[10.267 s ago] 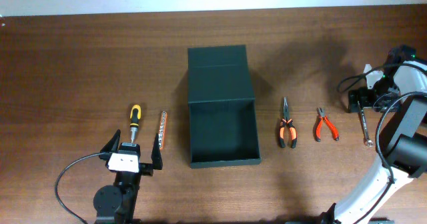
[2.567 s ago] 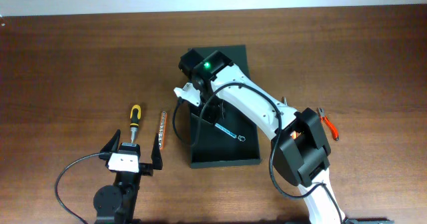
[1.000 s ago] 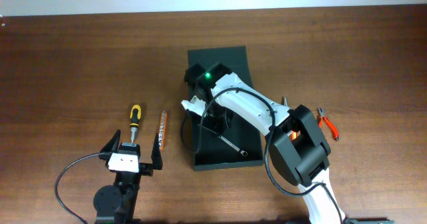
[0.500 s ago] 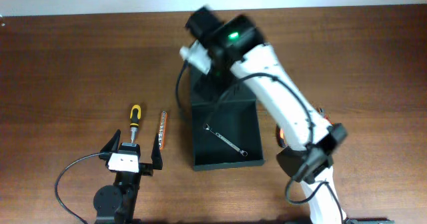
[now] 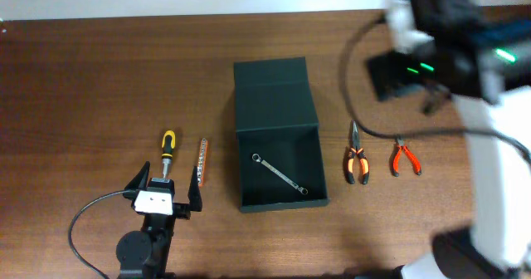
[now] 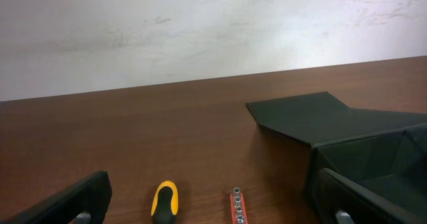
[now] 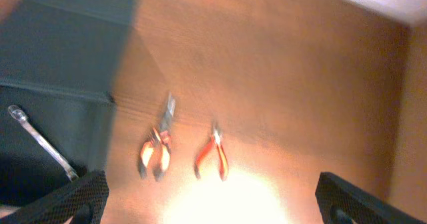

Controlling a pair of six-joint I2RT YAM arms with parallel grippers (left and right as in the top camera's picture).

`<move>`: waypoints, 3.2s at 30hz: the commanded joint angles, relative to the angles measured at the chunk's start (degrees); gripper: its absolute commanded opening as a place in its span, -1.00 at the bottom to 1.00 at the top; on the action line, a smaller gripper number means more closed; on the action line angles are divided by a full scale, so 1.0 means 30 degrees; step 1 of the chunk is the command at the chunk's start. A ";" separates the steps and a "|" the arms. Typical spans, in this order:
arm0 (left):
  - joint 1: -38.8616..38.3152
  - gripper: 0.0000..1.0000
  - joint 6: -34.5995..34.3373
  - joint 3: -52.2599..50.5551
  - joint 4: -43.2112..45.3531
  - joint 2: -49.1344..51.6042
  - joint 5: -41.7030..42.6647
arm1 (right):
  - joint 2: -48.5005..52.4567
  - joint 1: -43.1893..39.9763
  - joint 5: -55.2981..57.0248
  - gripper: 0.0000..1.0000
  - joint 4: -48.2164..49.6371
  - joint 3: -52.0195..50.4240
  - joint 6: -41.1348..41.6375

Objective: Pack container
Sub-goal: 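Raise the right gripper and move it to the red-handled cutting pliers, then lower the right gripper onto the cutting pliers' jaws and close it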

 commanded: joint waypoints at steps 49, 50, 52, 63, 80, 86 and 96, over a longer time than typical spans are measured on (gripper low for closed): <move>0.0102 0.99 0.0240 -0.0073 -0.0066 -0.0146 0.0146 | 0.4080 -0.9267 -0.4932 0.98 0.7796 -1.5599 -0.5319; 0.0102 0.99 0.0240 -0.0073 -0.0066 -0.0146 0.0146 | 0.4080 -0.9391 -0.4940 0.98 0.7847 -1.5737 -0.5319; 0.0102 0.99 0.0233 -0.0073 -0.0066 -0.0146 0.0146 | 0.4080 -0.9544 -0.4940 0.98 0.7854 -1.5970 -0.5151; 0.0102 0.99 0.0240 -0.0073 -0.0066 -0.0146 0.0146 | 0.4357 -0.8772 -0.3971 0.98 0.8480 -1.6043 -0.3468; 0.0102 0.99 0.0233 -0.0073 -0.0066 -0.0146 0.0146 | 0.6244 -0.8510 -0.4131 0.98 0.9551 -1.6050 -0.3322; 0.0102 0.99 0.0233 -0.0073 -0.0066 -0.0146 0.0146 | 0.6280 -0.8502 -0.6120 0.98 1.1234 -1.6160 -0.3322; 0.0102 0.99 0.0240 -0.0073 -0.0066 -0.0146 0.0146 | 0.6280 -0.8524 -0.5872 0.98 1.1817 -1.7770 -0.3337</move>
